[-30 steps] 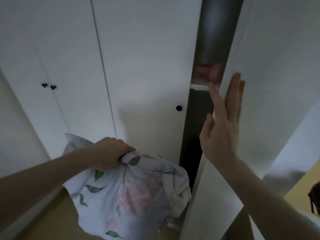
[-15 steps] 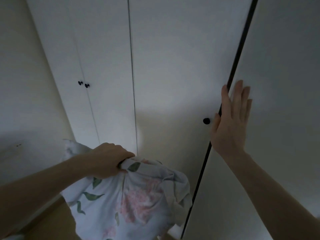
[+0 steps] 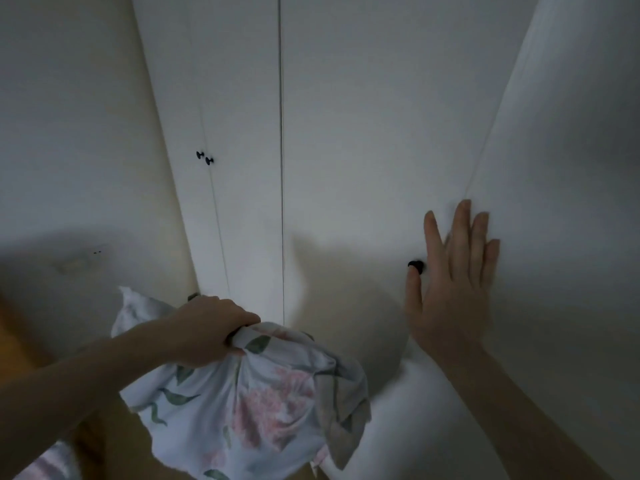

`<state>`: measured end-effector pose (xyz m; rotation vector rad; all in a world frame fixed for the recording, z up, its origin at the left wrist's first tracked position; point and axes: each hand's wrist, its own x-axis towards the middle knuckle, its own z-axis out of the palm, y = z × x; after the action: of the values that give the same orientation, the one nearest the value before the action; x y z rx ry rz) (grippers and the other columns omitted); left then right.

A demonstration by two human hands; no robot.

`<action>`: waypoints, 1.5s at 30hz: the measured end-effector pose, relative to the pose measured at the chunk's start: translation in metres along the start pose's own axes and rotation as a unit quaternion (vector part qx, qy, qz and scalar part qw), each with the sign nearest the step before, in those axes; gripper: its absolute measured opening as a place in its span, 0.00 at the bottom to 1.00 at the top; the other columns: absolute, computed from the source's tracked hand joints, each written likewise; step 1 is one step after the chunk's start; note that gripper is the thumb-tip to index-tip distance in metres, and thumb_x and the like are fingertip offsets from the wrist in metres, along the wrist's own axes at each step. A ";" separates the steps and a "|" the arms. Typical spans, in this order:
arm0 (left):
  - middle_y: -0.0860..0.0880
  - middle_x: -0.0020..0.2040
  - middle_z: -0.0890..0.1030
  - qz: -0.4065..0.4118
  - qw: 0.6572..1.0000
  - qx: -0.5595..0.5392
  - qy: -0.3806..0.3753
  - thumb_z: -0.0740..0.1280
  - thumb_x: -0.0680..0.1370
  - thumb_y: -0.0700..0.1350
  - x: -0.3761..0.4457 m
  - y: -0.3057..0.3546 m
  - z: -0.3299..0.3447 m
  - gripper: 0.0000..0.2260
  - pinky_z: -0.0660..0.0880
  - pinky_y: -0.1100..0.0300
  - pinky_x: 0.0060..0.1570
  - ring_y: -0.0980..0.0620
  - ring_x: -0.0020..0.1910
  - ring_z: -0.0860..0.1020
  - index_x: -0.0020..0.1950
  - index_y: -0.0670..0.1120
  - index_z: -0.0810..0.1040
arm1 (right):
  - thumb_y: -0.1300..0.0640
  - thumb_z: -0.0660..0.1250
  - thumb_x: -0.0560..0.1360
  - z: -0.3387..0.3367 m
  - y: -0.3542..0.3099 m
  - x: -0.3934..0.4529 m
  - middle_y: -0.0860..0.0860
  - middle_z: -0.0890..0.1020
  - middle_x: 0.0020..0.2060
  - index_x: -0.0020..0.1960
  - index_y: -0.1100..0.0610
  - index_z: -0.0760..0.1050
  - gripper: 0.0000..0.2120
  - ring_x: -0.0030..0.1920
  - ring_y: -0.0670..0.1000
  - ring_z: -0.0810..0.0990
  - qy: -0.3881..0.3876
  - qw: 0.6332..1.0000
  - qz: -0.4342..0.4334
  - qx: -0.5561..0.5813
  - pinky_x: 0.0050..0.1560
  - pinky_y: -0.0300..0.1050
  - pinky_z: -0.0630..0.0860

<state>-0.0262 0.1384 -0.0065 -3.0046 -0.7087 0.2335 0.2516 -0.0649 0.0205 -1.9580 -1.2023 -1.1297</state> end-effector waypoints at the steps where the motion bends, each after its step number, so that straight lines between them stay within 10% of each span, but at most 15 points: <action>1: 0.58 0.44 0.80 -0.010 1.000 -0.001 0.004 0.60 0.79 0.63 -0.001 0.004 0.002 0.10 0.76 0.56 0.49 0.59 0.44 0.77 0.50 0.59 0.74 | 0.58 0.65 0.79 0.001 0.003 0.001 0.61 0.51 0.82 0.83 0.57 0.56 0.35 0.83 0.60 0.44 -0.001 1.000 -0.003 0.009 0.82 0.59 0.43; 11: 0.63 0.52 0.81 -0.108 0.992 -0.060 0.015 0.62 0.79 0.61 -0.046 0.045 0.019 0.12 0.74 0.61 0.51 0.60 0.50 0.78 0.61 0.64 0.76 | 0.62 0.69 0.74 0.011 0.028 0.010 0.62 0.52 0.82 0.82 0.55 0.58 0.39 0.83 0.62 0.46 -0.008 0.997 -0.017 0.077 0.81 0.57 0.40; 19: 0.67 0.39 0.74 -0.122 0.988 -0.091 0.030 0.61 0.77 0.66 -0.112 0.064 0.009 0.10 0.76 0.58 0.48 0.64 0.41 0.76 0.44 0.82 0.62 | 0.62 0.69 0.70 0.009 0.023 0.014 0.61 0.51 0.83 0.81 0.53 0.60 0.41 0.83 0.62 0.46 -0.019 0.993 0.020 0.115 0.82 0.59 0.40; 31: 0.66 0.46 0.78 -0.204 0.976 -0.067 0.016 0.62 0.80 0.58 -0.230 0.091 0.022 0.05 0.64 0.71 0.39 0.67 0.45 0.75 0.53 0.69 0.73 | 0.59 0.68 0.69 -0.010 -0.013 0.014 0.63 0.47 0.82 0.80 0.54 0.60 0.41 0.83 0.64 0.44 -0.075 0.971 0.101 0.202 0.81 0.64 0.43; 35: 0.64 0.48 0.79 -0.227 0.972 -0.057 0.022 0.61 0.77 0.61 -0.267 0.099 0.035 0.06 0.70 0.65 0.50 0.65 0.49 0.76 0.52 0.67 0.74 | 0.64 0.67 0.75 -0.028 -0.080 -0.034 0.52 0.49 0.84 0.81 0.52 0.60 0.37 0.84 0.54 0.44 -0.168 0.912 -0.003 0.374 0.82 0.56 0.48; 45: 0.54 0.45 0.81 -0.347 0.936 -0.062 0.006 0.59 0.69 0.46 -0.384 0.155 0.071 0.10 0.71 0.54 0.39 0.51 0.44 0.80 0.46 0.55 0.76 | 0.48 0.66 0.80 -0.064 -0.229 -0.164 0.39 0.58 0.81 0.80 0.41 0.58 0.31 0.79 0.42 0.58 -0.545 0.612 -0.345 0.459 0.73 0.35 0.56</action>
<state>-0.3089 -0.1712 -0.0370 -2.6288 -1.7572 0.1341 -0.0170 -0.0862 -0.0838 -1.1446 -2.5634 0.7250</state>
